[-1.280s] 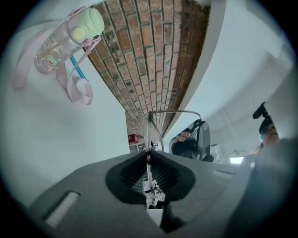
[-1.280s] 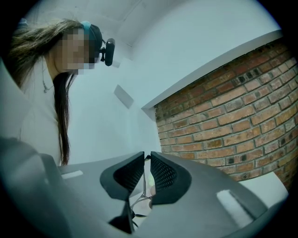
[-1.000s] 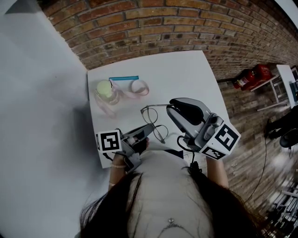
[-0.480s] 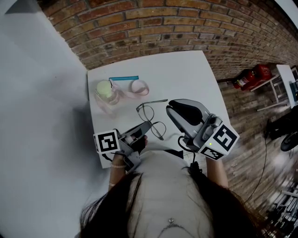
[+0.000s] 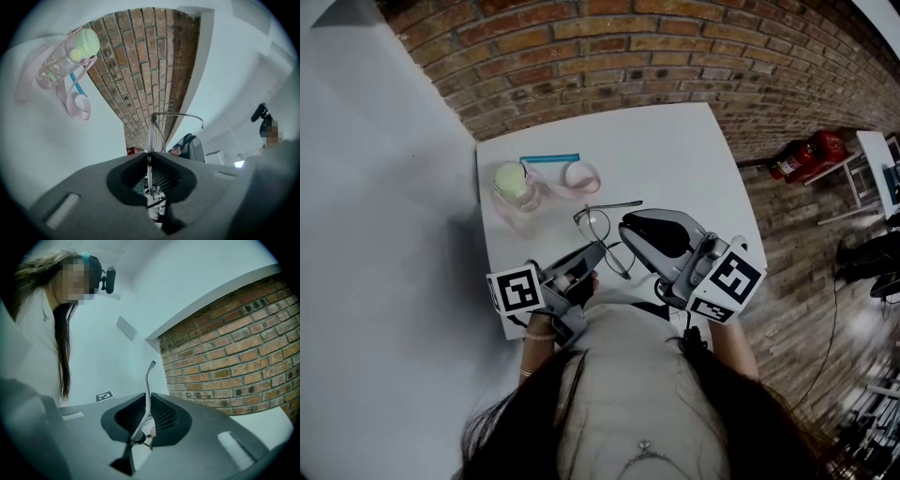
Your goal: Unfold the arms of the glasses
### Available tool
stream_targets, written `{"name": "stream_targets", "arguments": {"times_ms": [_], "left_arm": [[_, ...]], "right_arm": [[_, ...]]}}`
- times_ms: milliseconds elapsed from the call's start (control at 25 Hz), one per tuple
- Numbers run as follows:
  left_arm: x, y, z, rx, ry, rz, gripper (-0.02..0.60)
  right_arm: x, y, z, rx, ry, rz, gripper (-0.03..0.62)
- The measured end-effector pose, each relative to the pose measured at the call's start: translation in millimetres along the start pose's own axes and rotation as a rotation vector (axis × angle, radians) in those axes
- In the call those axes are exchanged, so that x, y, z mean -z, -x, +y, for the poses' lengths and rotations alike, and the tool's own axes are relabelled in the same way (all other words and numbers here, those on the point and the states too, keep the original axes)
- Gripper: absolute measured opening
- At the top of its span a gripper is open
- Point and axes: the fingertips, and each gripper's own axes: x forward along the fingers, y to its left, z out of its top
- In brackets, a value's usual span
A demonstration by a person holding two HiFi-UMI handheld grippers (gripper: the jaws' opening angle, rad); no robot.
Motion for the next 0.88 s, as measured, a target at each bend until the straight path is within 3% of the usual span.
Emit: {"name": "stream_targets", "arguments": {"times_ms": [280, 480, 880], "left_arm": [[-2.1, 4.1, 4.4, -0.057, -0.072, 0.001, 0.023], [-6.1, 3.6, 2.6, -0.048, -0.201, 0.031, 0.023], [-7.8, 2.7, -3.5, -0.043, -0.231, 0.018, 0.023]], "right_arm": [[11.9, -9.3, 4.2, -0.015, -0.016, 0.037, 0.041], [20.0, -16.2, 7.2, -0.03, -0.03, 0.06, 0.041], [30.2, -23.1, 12.2, -0.052, -0.046, 0.096, 0.041]]}}
